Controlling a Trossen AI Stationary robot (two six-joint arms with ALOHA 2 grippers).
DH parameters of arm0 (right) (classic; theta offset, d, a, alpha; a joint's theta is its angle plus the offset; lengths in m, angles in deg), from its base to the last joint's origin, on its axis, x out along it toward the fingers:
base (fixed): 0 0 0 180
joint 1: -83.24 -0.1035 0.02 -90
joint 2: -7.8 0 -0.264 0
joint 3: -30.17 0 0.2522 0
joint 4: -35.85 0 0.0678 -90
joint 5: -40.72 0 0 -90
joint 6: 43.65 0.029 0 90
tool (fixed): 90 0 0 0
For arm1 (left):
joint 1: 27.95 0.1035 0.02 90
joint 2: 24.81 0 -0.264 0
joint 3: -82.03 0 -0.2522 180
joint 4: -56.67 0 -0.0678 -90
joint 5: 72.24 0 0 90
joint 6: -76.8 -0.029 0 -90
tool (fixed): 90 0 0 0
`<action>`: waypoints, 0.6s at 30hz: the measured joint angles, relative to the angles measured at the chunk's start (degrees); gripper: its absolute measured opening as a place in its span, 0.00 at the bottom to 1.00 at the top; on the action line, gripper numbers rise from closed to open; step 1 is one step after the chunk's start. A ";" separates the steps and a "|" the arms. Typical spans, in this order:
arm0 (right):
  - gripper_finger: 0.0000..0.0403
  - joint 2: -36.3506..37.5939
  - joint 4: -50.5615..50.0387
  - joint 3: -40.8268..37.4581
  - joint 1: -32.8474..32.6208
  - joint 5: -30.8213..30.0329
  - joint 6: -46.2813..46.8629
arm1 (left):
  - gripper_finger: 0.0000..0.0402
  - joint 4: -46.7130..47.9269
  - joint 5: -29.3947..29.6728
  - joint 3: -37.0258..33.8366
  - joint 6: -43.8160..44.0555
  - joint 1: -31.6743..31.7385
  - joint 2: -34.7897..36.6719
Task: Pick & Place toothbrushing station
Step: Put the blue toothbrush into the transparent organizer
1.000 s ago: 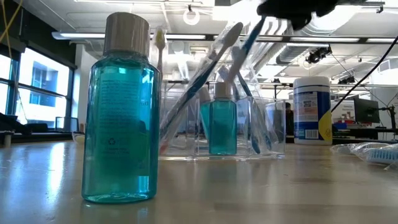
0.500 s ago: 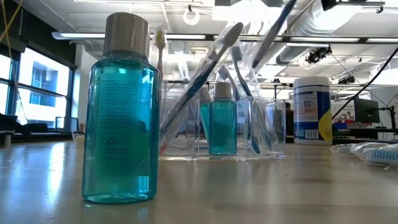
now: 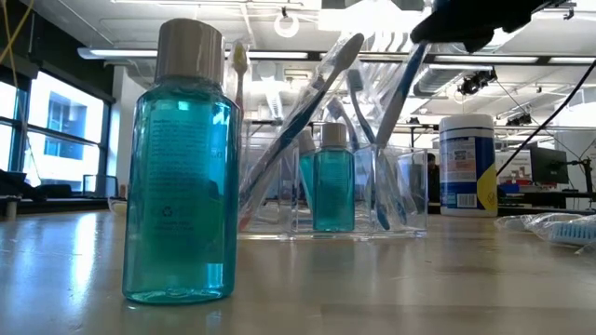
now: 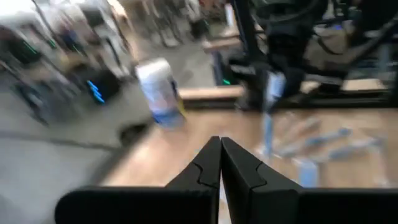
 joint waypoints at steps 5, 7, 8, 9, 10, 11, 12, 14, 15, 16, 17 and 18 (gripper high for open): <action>0.02 -2.60 0.75 -0.02 2.31 3.08 1.68 | 0.01 13.01 -10.67 -0.14 17.68 0.93 1.16; 0.02 -3.42 0.61 -0.02 2.89 3.23 2.41 | 0.01 14.22 -14.55 -0.14 19.90 1.10 0.73; 0.03 -3.62 0.58 -0.02 3.20 3.39 2.70 | 0.01 14.27 -16.30 -0.14 20.73 1.19 0.51; 0.03 -3.80 0.58 -0.01 3.48 4.01 2.85 | 0.01 14.29 -17.53 -0.14 21.23 1.21 0.41; 0.03 -4.03 0.64 -0.02 3.81 5.05 2.99 | 0.01 14.30 -18.07 -0.14 21.73 1.21 0.41; 0.03 -4.35 0.76 -0.02 4.12 5.98 3.04 | 0.01 14.26 -18.04 -0.14 22.09 1.21 0.39; 0.03 -4.65 0.71 -0.01 4.36 6.46 3.07 | 0.01 14.24 -17.98 -0.14 22.34 1.21 0.41; 0.03 -5.41 0.58 -0.02 4.47 7.15 4.02 | 0.02 14.28 -17.72 -0.14 22.60 1.21 0.41; 0.03 -5.76 0.58 -0.02 4.67 7.28 4.21 | 0.02 14.26 -17.42 -0.14 22.54 1.21 0.41; 0.03 -6.28 0.58 -0.02 4.74 7.65 4.29 | 0.03 14.26 -17.02 -0.14 22.51 1.21 0.41; 0.03 -6.86 0.52 -0.02 4.85 8.47 4.30 | 0.03 14.26 -16.54 -0.14 22.48 1.21 0.41; 0.03 -7.34 0.31 -0.02 5.03 9.31 4.25 | 0.03 14.26 -16.46 -0.14 22.40 1.27 0.41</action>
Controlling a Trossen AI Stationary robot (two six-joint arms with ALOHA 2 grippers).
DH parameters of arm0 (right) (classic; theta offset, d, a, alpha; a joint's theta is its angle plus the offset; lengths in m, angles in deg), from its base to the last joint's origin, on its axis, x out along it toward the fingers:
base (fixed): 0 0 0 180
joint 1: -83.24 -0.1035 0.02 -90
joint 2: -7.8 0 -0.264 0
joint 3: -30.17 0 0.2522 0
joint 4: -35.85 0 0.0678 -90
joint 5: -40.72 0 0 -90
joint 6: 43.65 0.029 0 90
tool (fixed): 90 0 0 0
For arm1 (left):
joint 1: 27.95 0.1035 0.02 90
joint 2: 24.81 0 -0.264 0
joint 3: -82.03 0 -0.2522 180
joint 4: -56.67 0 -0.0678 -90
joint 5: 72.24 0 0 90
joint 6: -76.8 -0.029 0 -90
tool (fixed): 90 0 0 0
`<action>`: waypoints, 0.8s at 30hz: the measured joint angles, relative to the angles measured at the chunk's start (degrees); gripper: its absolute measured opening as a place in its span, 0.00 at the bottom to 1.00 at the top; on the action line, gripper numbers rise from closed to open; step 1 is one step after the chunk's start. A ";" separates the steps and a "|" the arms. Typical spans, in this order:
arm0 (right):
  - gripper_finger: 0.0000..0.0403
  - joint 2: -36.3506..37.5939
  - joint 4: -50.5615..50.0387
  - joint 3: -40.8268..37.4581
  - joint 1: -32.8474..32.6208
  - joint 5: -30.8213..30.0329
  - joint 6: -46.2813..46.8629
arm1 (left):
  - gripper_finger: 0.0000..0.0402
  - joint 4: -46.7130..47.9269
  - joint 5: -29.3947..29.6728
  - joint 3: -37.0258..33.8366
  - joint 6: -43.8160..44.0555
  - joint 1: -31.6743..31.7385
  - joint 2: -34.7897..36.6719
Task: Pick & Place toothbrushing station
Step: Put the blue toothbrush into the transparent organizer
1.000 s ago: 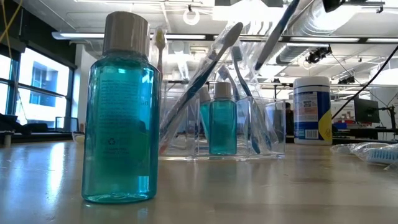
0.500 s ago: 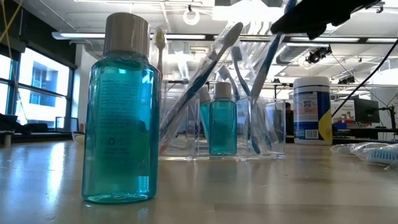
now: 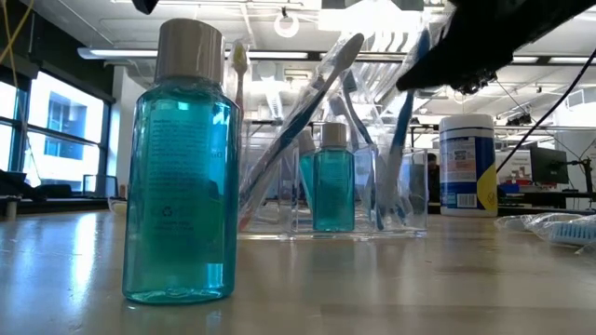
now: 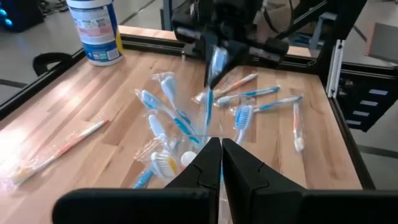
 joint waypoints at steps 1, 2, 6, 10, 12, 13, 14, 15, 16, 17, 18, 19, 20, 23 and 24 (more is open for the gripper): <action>0.03 -0.59 -0.24 0.00 0.12 0.80 -0.20 | 0.03 0.02 0.01 0.00 0.00 0.11 0.00; 0.03 -1.04 0.13 0.00 0.31 1.02 -0.37 | 0.03 0.00 0.01 0.00 0.00 0.32 0.00; 0.04 -1.64 0.56 0.09 0.92 1.27 -0.36 | 0.04 0.02 0.01 0.00 -2.76 0.35 0.00; 0.11 -1.75 0.31 0.02 1.15 3.71 -1.27 | 0.04 0.07 -0.01 0.01 -2.14 0.11 -0.39; 0.17 -1.80 0.74 0.02 1.15 4.03 -1.43 | 0.05 -0.07 0.02 0.02 -1.19 0.14 -0.35; 0.20 -1.78 1.18 0.02 1.15 4.03 -1.44 | 0.07 -0.13 0.06 0.02 -0.55 0.16 -0.33; 0.23 -1.78 1.52 0.02 1.21 4.00 -1.44 | 0.09 -0.15 0.08 0.02 -0.28 0.18 -0.33; 0.26 -1.78 1.72 0.02 1.41 3.83 -1.45 | 0.12 -0.07 -0.03 0.02 -0.30 0.16 -0.35; 0.30 -1.78 1.81 0.02 1.60 3.81 -1.46 | 0.15 -0.09 -0.20 0.02 -0.58 0.16 -0.35; 0.33 -1.78 1.96 0.02 1.80 3.63 -1.47 | 0.18 -0.17 -0.33 0.02 -0.63 0.16 -0.35; 0.37 -1.78 2.27 0.00 1.96 3.24 -1.69 | 0.21 -0.16 -0.39 0.02 -0.63 0.12 -0.35; 0.41 -1.78 2.80 0.00 2.05 2.24 -2.22 | 0.24 -0.14 -0.62 0.02 -0.63 0.11 -0.35; 0.45 -1.78 3.41 0.00 2.03 1.07 -3.33 | 0.27 -0.15 -1.14 0.02 -0.62 0.11 -0.35; 0.54 -1.70 6.02 0.00 2.01 -1.22 -8.45 | 0.35 -0.28 -1.71 0.02 -0.58 0.11 -0.35; 0.57 -1.69 7.10 0.00 2.00 -1.56 -9.93 | 0.37 -0.26 -1.81 0.02 -0.56 0.09 -0.35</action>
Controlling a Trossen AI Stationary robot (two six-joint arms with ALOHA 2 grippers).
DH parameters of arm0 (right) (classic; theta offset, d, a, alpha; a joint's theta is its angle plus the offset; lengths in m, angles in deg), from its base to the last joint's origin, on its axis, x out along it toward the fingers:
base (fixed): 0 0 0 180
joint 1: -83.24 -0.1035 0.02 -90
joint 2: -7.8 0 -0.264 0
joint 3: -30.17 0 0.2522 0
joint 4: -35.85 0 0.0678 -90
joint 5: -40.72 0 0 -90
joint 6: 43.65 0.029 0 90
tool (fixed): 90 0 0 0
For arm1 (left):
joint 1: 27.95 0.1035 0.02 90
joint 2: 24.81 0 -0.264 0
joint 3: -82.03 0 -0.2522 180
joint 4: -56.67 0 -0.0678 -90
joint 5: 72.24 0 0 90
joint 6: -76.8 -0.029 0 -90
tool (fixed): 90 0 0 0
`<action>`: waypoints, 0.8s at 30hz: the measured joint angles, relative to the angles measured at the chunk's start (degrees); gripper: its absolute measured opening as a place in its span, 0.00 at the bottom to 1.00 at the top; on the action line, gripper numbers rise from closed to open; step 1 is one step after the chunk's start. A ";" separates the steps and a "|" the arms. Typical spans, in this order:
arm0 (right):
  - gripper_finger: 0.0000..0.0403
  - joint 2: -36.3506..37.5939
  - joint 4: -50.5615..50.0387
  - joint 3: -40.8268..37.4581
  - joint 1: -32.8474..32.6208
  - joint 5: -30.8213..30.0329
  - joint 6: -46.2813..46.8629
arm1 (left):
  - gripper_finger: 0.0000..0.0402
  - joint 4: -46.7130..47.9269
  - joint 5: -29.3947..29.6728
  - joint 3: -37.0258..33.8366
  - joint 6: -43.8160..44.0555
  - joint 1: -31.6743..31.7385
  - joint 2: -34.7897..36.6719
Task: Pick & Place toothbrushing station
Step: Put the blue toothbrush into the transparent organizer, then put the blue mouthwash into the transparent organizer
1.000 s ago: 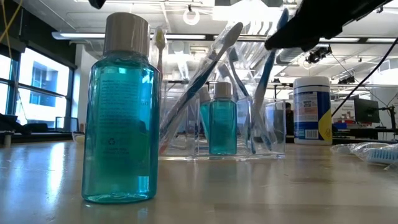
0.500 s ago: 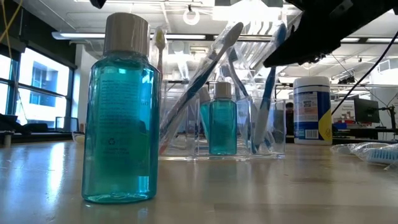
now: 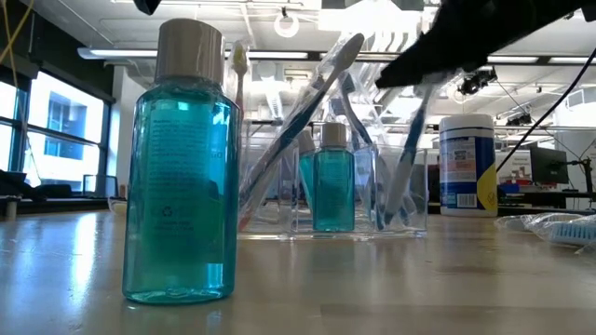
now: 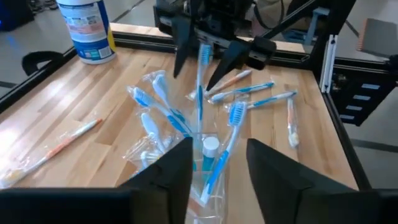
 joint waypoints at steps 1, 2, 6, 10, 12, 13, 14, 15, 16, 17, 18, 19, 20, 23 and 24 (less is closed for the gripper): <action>0.59 0.00 1.25 0.00 -0.01 -0.60 -1.30 | 0.38 0.00 -0.07 0.00 0.24 0.00 0.00; 0.60 0.00 2.59 0.00 -0.03 -1.21 -2.62 | 0.39 -0.01 -0.26 0.00 0.51 0.00 0.00; 0.64 0.07 7.33 0.00 -0.86 -3.69 -8.47 | 0.40 -0.25 -4.13 0.00 2.03 0.00 0.00; 0.64 0.07 12.31 0.00 -3.00 -4.28 -13.20 | 0.40 -5.21 -17.49 0.04 -2.88 -1.23 -1.22; 0.64 0.07 16.91 0.00 -4.63 -4.27 -16.49 | 0.40 -9.40 -20.14 0.04 -7.40 -3.20 -3.25; 0.64 0.07 19.48 0.00 -5.54 -4.27 -18.81 | 0.40 -11.44 -19.75 0.04 -9.25 -4.18 -4.32; 0.64 0.07 22.04 0.00 -6.42 -4.29 -21.28 | 0.40 -13.30 -18.62 0.04 -11.08 -5.06 -5.37; 0.64 0.07 24.54 0.00 -7.35 -4.27 -23.78 | 0.40 -14.90 -17.05 0.08 -12.52 -5.77 -6.36; 0.64 0.08 26.76 0.00 -8.27 -4.27 -25.85 | 0.40 -15.79 -15.45 0.11 -13.63 -6.34 -7.32; 0.64 0.10 28.57 0.00 -9.08 -4.27 -27.44 | 0.40 -16.28 -14.09 0.11 -14.58 -6.81 -8.31; 0.64 0.13 29.72 0.00 -9.92 -4.27 -28.57 | 0.40 -16.38 -13.47 0.11 -14.98 -7.19 -9.38; 0.64 0.13 30.53 0.00 -10.74 -4.27 -29.23 | 0.40 -16.41 -13.16 0.11 -14.91 -7.47 -10.49; 0.64 0.13 30.72 0.00 -11.49 -4.23 -29.43 | 0.40 -16.61 -13.07 0.11 -14.24 -7.64 -11.72; 0.64 0.13 30.61 0.00 -13.53 -4.27 -29.16 | 0.40 -18.26 -13.08 0.11 -11.24 -8.58 -15.85; 0.64 0.13 30.61 0.00 -14.12 -4.27 -28.73 | 0.40 -18.76 -13.08 0.11 -10.64 -8.85 -17.62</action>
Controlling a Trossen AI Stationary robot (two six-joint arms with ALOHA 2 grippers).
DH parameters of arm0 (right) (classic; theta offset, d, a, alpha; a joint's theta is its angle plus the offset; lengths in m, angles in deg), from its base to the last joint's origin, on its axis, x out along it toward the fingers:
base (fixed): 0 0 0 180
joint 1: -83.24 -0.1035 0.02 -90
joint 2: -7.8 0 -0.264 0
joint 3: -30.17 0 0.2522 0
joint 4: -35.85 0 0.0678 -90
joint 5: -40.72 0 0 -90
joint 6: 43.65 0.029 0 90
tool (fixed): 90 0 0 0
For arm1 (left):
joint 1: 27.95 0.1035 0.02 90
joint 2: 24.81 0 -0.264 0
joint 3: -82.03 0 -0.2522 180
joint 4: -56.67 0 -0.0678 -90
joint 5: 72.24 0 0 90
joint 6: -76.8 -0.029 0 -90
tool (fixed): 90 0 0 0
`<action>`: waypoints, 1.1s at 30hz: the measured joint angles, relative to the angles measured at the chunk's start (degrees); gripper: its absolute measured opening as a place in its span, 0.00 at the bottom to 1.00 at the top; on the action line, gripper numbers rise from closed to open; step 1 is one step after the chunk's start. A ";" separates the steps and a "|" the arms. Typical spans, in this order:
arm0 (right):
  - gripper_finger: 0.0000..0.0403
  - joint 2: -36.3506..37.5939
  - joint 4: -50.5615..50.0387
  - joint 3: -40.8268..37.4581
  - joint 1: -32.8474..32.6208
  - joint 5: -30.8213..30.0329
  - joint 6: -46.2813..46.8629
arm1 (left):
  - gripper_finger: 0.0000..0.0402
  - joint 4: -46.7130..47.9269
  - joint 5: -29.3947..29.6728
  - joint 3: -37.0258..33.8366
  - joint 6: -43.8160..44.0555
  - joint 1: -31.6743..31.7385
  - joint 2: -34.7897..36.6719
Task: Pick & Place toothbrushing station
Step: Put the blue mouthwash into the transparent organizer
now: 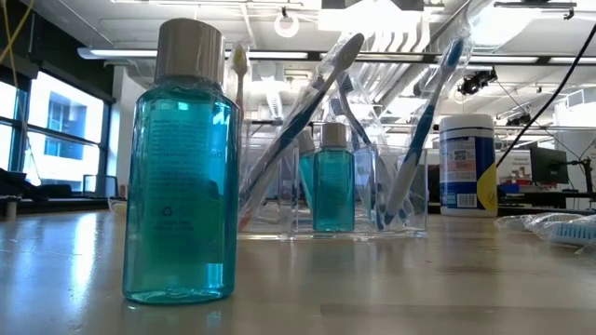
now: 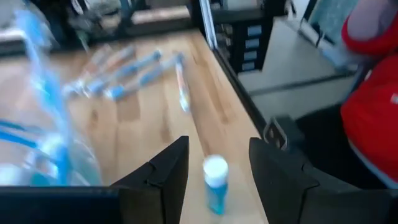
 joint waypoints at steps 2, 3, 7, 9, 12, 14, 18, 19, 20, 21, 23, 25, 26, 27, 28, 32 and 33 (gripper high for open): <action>0.64 0.00 -0.04 0.00 -0.93 0.02 1.07 | 0.40 -1.47 -0.04 -0.02 0.08 -0.50 -3.46; 0.64 0.00 -0.03 0.00 -1.22 0.02 1.24 | 0.40 -2.77 -0.04 -0.06 0.08 -0.67 -4.98; 0.64 0.00 -0.04 0.00 -2.12 0.00 2.29 | 0.40 -8.34 -0.02 -0.04 0.03 -0.90 -7.93; 0.64 0.00 -0.19 0.00 -2.25 0.02 2.65 | 0.40 -8.54 0.21 -0.02 0.20 -0.90 -8.34; 0.64 0.00 -0.96 0.00 -2.21 0.03 3.82 | 0.40 -8.59 3.30 -0.02 0.52 -0.90 -8.49; 0.64 0.00 -1.74 0.00 -2.18 0.02 4.09 | 0.40 -8.73 3.73 0.00 0.41 -0.87 -8.87; 0.64 0.00 -2.39 0.00 -2.18 0.00 4.17 | 0.40 -10.14 4.48 0.10 -0.86 0.18 -11.72; 0.64 0.00 -2.54 0.00 -2.18 0.00 4.17 | 0.40 -10.15 4.44 0.04 -0.84 0.32 -12.56; 0.64 0.00 -2.57 0.00 -2.18 0.02 4.29 | 0.40 -10.85 4.36 0.04 -0.71 0.48 -13.50; 0.64 0.00 -2.69 0.00 -2.18 0.02 4.56 | 0.40 -11.87 4.35 0.04 -0.37 0.73 -14.31; 0.64 0.00 -3.01 0.00 -2.18 0.02 4.94 | 0.40 -13.10 4.09 0.04 -0.40 0.94 -15.02; 0.64 0.00 -3.34 0.00 -2.18 0.02 5.63 | 0.40 -15.38 3.01 0.06 -0.59 0.94 -15.74; 0.64 0.00 -3.52 0.00 -2.18 0.00 5.70 | 0.40 -15.31 3.02 0.07 -0.60 0.93 -15.83; 0.64 0.00 -3.60 0.00 -2.18 0.02 5.72 | 0.40 -15.34 2.90 0.05 -0.61 0.92 -15.88; 0.64 0.00 -3.85 0.00 -2.18 -0.06 5.90 | 0.40 -15.45 2.83 0.04 -0.55 0.91 -15.89; 0.64 0.00 -4.31 0.00 -2.18 -1.38 5.95 | 0.40 -15.81 2.47 0.04 0.44 0.94 -15.89; 0.64 0.00 -4.45 0.00 -2.18 -1.47 5.94 | 0.40 -15.88 2.46 0.04 0.63 1.12 -15.89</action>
